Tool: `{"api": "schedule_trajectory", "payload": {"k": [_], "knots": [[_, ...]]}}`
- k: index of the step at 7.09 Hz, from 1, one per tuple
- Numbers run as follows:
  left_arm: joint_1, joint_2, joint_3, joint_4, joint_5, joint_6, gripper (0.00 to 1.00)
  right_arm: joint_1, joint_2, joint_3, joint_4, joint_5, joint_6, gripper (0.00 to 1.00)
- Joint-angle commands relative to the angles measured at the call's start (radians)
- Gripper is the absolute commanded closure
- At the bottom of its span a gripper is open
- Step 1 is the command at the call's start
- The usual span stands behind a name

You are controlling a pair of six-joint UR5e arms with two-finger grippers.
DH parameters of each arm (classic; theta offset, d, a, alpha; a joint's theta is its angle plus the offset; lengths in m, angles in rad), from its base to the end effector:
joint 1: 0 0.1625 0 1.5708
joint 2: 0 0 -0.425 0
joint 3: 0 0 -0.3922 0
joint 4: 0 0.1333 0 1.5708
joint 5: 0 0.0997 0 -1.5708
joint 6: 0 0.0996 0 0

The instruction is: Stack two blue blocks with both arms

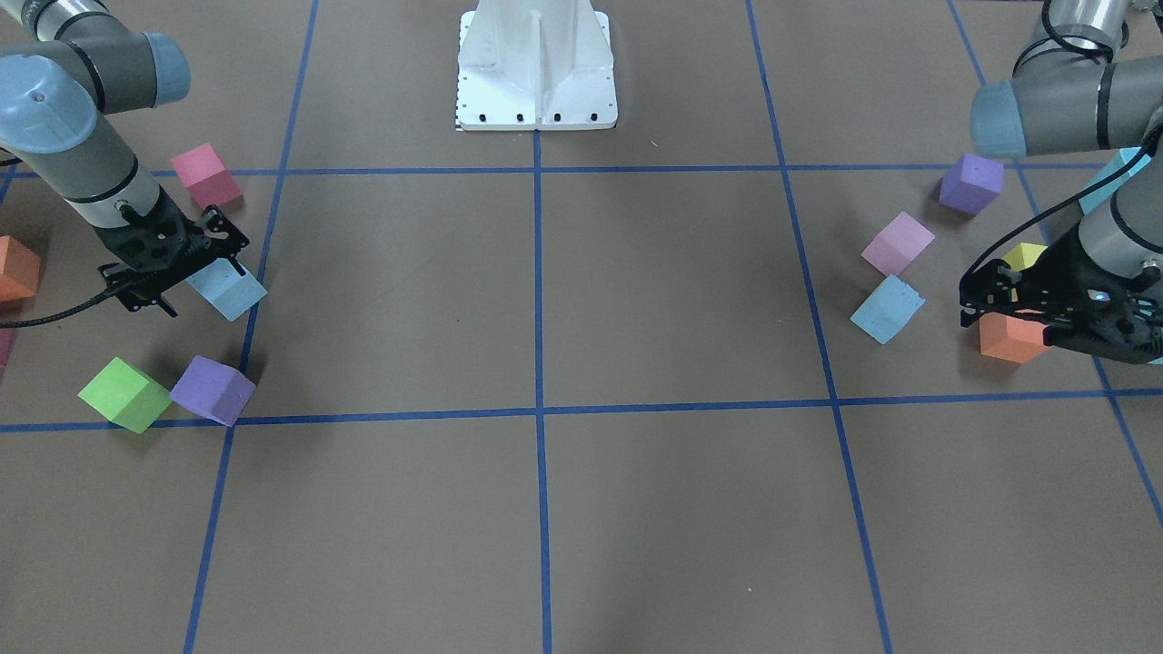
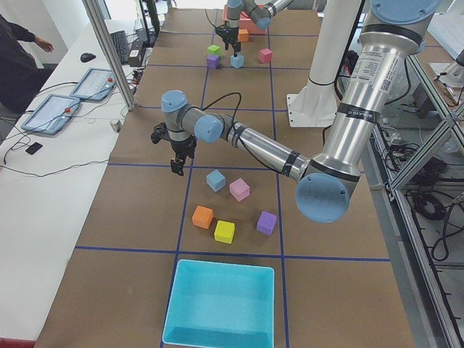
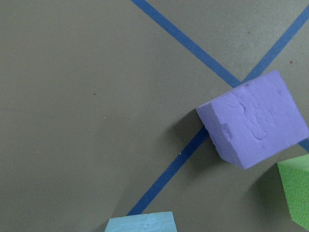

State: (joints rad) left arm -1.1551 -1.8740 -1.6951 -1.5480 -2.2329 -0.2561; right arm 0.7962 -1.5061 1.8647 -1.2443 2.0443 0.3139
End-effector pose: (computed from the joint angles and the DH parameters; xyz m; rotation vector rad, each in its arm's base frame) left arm 0.1789 -0.5838 0.4385 0.1532 0.7470 0.2858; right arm -0.3065 -0.4388 0.4545 0.3446 -0.7479 -0.5969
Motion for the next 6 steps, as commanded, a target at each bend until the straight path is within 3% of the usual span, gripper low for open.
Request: {"api": "schedule_trajectory", "payload": {"k": [1, 6], "knots": [[0.0, 0.001, 0.0, 0.0, -0.001, 0.0, 0.0, -0.029, -0.006, -0.001, 0.025, -0.007, 0.046, 0.02], [0.0, 0.001, 0.0, 0.002, -0.004, 0.0, 0.0, -0.051, -0.056, -0.001, 0.095, -0.018, 0.08, 0.02]]}}
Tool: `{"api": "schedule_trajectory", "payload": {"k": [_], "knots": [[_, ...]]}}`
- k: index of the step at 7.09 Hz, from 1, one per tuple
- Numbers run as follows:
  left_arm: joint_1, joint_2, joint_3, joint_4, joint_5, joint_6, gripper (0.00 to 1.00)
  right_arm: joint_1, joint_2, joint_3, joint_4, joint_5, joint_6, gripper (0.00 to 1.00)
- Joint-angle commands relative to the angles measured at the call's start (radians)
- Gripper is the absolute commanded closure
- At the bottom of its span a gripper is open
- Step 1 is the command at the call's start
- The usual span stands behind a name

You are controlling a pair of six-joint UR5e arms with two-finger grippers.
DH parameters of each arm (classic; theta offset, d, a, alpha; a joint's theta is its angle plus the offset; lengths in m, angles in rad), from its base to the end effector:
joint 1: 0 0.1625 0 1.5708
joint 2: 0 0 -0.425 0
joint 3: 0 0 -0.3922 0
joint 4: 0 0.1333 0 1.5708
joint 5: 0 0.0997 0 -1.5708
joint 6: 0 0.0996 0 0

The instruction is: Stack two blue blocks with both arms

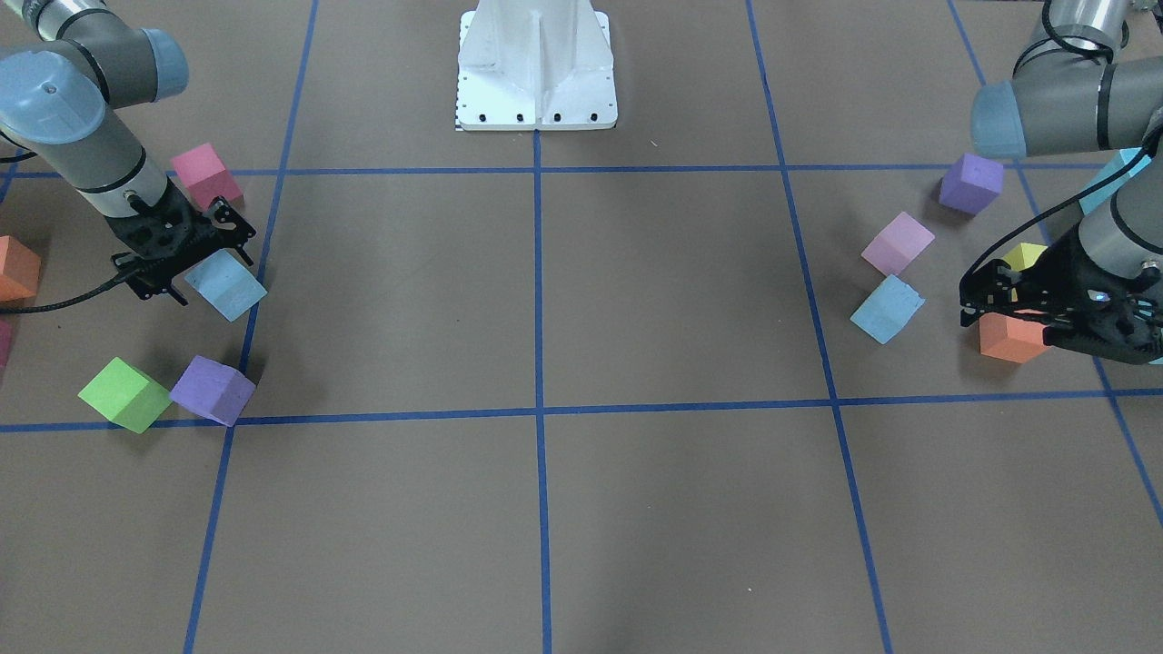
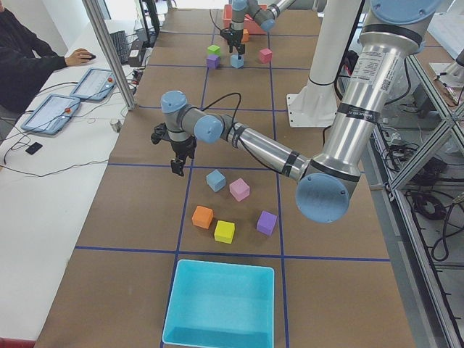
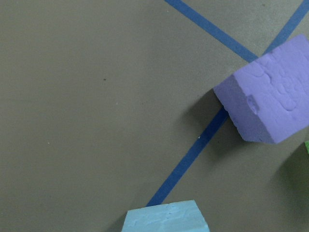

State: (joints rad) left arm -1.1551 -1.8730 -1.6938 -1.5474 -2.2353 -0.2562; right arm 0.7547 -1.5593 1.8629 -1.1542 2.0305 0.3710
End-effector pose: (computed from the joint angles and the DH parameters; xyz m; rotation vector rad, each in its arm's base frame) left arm 0.1790 -0.5836 0.4396 0.1496 0.7484 0.2852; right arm -0.3126 -0.4163 0.4716 0.3453 -0.7707 -0.5842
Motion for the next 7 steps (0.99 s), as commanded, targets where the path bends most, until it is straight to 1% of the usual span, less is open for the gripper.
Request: {"api": "schedule_trajectory", "payload": {"k": [1, 5, 7], "knots": [[0.0, 0.0, -0.001, 0.0, -0.001, 0.0, 0.0, -0.02, -0.002, 0.001, 0.005, -0.01, 0.028, 0.02], [0.003, 0.002, 0.003, 0.0, 0.002, -0.002, 0.0, -0.032, -0.004, -0.002, 0.005, -0.023, 0.028, 0.02], [0.005, 0.002, 0.013, -0.006, 0.002, -0.017, 0.0, -0.043, -0.004, -0.02, 0.005, -0.024, 0.026, 0.04]]}}
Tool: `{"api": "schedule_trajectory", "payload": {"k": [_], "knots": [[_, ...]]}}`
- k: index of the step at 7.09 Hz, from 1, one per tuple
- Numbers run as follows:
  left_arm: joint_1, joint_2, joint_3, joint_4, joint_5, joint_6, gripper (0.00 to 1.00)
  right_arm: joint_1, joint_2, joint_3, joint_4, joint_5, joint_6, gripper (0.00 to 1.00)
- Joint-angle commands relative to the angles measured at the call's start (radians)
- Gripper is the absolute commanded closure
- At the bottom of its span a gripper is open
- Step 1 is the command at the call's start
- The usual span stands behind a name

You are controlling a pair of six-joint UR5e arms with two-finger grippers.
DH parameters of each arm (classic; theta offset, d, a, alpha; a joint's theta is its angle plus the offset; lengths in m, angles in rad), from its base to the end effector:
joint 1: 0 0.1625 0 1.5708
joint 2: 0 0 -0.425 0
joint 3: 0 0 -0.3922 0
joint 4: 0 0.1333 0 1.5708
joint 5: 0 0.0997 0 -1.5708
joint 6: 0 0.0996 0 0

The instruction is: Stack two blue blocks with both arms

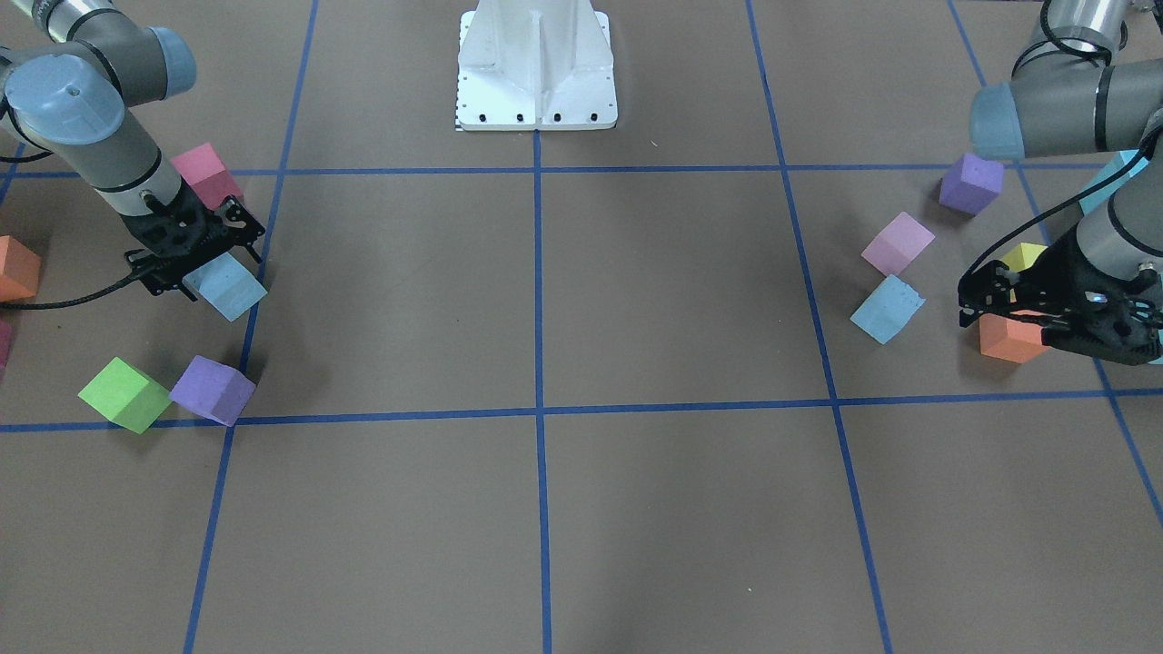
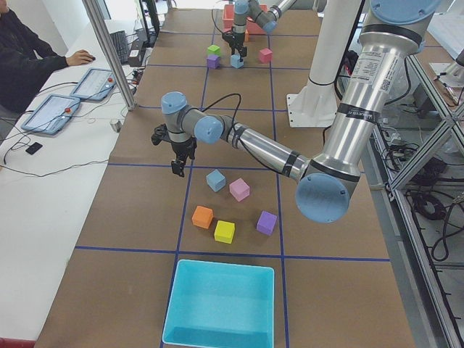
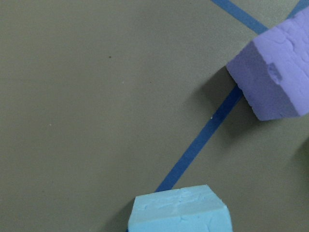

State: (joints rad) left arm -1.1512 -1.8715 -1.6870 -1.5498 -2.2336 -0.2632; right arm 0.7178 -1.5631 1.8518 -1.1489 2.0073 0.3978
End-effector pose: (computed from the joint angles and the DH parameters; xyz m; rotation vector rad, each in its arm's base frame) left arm 0.1814 -0.5835 0.4436 0.1406 0.7459 0.2800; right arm -0.3270 -0.4066 0.4792 0.3268 -0.7588 -0.5844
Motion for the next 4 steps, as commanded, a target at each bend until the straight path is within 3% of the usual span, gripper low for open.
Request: {"api": "schedule_trajectory", "payload": {"k": [1, 4], "knots": [[0.011, 0.0, 0.006, -0.004, 0.0, -0.011, 0.0, -0.014, -0.002, -0.01, 0.0, -0.013, -0.001, 0.04], [0.018, 0.0, 0.004, -0.006, 0.002, -0.014, 0.0, -0.023, 0.009, -0.02, -0.002, -0.013, -0.004, 0.12]]}}
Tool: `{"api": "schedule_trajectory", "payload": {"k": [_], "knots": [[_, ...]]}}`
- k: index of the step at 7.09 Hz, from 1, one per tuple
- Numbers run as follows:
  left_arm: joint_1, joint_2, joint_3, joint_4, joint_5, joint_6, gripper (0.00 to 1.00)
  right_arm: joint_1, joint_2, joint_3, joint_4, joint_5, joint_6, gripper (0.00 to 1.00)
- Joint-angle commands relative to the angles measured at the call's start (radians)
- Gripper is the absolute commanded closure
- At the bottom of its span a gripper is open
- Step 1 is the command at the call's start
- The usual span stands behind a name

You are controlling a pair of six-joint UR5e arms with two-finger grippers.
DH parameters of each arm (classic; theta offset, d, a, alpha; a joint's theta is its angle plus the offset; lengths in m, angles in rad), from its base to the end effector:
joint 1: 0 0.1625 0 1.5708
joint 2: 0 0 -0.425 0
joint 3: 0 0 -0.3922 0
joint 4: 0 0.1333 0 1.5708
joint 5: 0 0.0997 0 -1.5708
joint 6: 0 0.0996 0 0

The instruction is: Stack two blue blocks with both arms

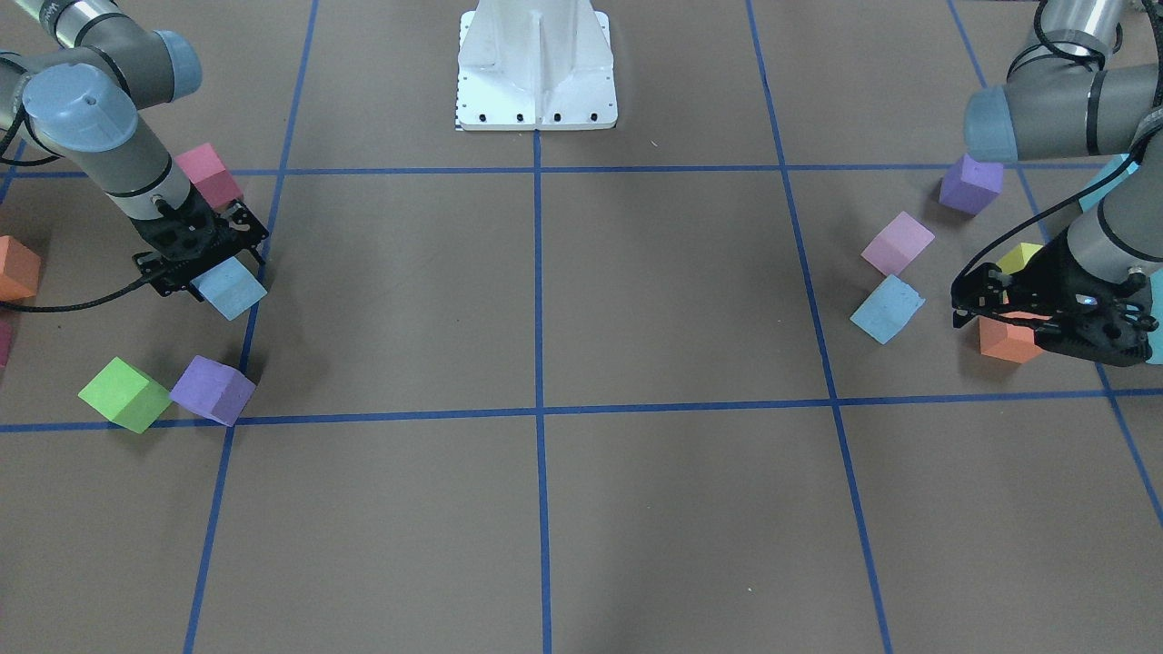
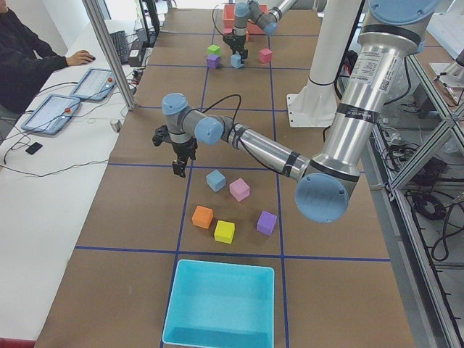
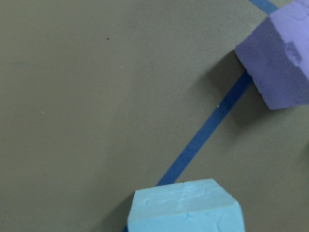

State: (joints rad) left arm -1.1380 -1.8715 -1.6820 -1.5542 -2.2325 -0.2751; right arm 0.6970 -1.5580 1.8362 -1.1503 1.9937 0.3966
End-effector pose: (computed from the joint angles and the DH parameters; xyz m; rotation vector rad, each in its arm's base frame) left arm 0.1894 -0.5818 0.4455 0.1312 0.7464 0.2809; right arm -0.3373 -0.4029 0.4852 0.3181 -0.7458 -0.5989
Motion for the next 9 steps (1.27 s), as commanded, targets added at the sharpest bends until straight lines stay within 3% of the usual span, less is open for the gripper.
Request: {"api": "schedule_trajectory", "payload": {"k": [1, 6, 9], "knots": [[0.02, 0.0, 0.001, -0.003, 0.001, -0.015, 0.01, -0.002, 0.004, -0.006, 0.0, 0.0, -0.005, 0.18], [0.076, 0.005, -0.001, -0.036, 0.004, -0.06, 0.01, 0.004, 0.01, -0.002, -0.008, 0.017, -0.012, 0.45], [0.112, 0.078, 0.002, -0.206, 0.031, -0.067, 0.02, 0.07, 0.042, 0.024, -0.066, 0.085, -0.008, 0.47]]}}
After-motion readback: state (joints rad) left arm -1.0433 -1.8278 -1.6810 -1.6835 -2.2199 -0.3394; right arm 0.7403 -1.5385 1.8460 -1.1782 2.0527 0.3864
